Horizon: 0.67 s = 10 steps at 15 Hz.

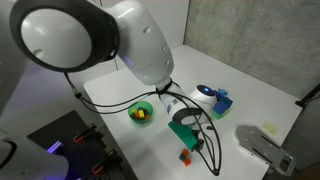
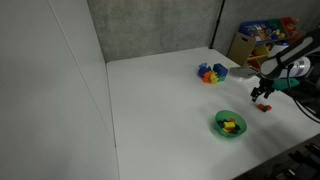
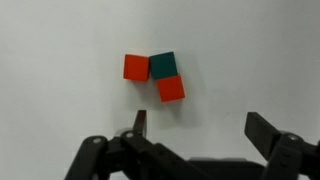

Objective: Put an orange block in the bowl

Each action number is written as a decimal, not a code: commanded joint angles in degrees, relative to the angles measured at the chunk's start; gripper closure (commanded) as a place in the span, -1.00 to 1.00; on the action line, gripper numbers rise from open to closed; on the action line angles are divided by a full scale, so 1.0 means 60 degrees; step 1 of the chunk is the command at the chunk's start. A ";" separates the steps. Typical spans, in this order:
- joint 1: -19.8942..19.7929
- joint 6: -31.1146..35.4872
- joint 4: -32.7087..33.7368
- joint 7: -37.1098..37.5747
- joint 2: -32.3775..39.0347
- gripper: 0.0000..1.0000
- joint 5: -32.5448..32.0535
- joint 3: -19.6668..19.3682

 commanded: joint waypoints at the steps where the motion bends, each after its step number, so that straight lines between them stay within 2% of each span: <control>1: -0.0410 0.0514 0.0177 -0.0603 0.0382 -1.00 0.0009 0.0260; 8: -0.0909 0.0864 0.0102 -0.1303 0.0727 -1.00 -0.0002 0.0574; 9: -0.0933 0.0844 0.0096 -0.1358 0.0748 -0.65 -0.0017 0.0590; 10: -0.0961 0.0831 0.0095 -0.1414 0.0766 -0.46 -0.0022 0.0615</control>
